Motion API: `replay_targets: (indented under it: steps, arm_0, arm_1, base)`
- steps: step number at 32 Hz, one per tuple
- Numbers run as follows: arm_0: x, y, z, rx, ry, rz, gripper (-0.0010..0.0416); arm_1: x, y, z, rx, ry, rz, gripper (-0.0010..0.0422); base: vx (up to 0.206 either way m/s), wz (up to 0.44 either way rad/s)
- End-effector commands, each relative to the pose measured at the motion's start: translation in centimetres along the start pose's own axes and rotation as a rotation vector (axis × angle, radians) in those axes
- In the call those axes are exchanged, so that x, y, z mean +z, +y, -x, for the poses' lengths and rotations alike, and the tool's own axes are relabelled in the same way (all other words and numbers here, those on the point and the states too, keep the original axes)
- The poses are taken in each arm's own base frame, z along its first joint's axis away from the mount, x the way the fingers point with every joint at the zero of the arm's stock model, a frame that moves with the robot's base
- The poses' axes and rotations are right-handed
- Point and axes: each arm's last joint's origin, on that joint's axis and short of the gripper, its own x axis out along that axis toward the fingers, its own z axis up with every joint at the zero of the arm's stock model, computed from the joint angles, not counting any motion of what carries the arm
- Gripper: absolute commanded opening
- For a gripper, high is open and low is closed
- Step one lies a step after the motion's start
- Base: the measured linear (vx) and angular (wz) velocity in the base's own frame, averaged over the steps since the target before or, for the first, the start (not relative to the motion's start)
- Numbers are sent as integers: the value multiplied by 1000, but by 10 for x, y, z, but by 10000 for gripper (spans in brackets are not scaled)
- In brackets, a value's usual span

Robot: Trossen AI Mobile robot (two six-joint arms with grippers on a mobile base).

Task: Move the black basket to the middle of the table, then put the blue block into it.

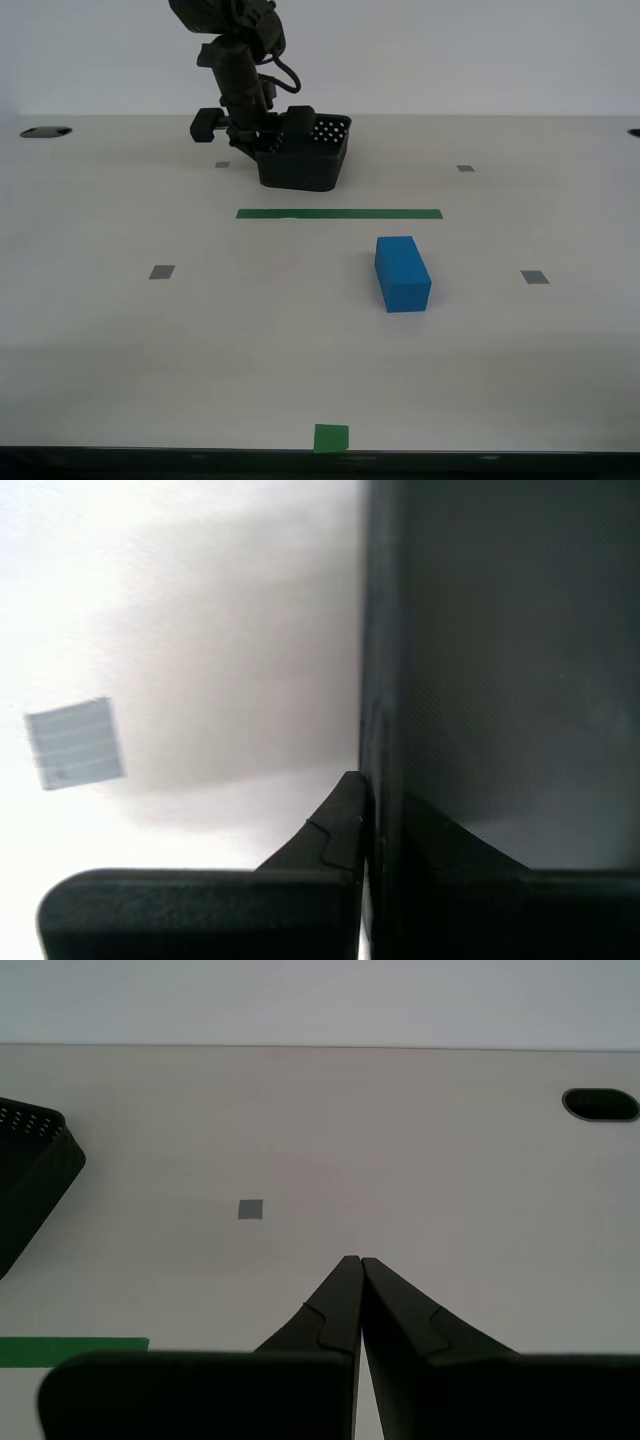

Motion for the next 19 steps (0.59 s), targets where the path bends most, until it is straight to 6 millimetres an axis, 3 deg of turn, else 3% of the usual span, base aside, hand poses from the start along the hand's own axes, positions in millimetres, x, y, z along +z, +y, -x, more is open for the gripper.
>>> replay_targets:
  steps: [1,9,15,19]
  arm_0:
    - [1,0,0,-3,-5,2,0]
    - [1,0,0,-4,-7,1,0]
    - [0,0,0,-3,-2,4,0]
    - [0,0,0,-4,6,8,0]
  arm_1:
    - [0,-1,3,0,11,-3,-3]
    - [-16,-16,6,-60,151,-41,-2]
    - [-35,-61,14,-81,212,-172,-2]
    - [-46,-74,16,-80,266,-239,-2]
  base:
    - [0,0]
    - [0,0]
    - [0,0]
    - [0,0]
